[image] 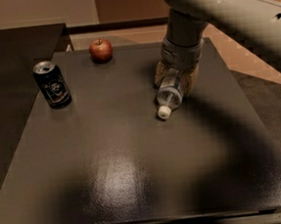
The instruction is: Pick blue plastic bottle
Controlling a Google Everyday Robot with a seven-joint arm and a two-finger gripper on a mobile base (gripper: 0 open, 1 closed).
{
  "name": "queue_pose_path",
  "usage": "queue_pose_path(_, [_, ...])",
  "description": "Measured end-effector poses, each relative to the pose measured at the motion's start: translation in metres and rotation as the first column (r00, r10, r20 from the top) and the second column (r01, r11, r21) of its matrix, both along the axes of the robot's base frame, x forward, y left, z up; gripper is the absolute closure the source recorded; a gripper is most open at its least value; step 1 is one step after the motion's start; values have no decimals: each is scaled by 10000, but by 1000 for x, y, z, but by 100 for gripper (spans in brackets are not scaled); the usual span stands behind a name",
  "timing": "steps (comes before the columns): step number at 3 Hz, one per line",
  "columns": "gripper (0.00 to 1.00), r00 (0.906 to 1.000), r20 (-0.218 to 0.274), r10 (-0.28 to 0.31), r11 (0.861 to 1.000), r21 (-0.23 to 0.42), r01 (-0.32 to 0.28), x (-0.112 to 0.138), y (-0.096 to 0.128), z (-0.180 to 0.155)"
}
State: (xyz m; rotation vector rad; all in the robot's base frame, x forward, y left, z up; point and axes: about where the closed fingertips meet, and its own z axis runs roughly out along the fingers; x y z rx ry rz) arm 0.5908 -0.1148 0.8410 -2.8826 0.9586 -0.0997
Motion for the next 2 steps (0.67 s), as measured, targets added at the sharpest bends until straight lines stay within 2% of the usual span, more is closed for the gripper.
queue_pose_path(1, [88, 9994, 133, -305, 9994, 187, 302, 1, 3, 18])
queue_pose_path(2, [100, 9968, 394, -699, 9959, 600, 675, 1, 9, 47])
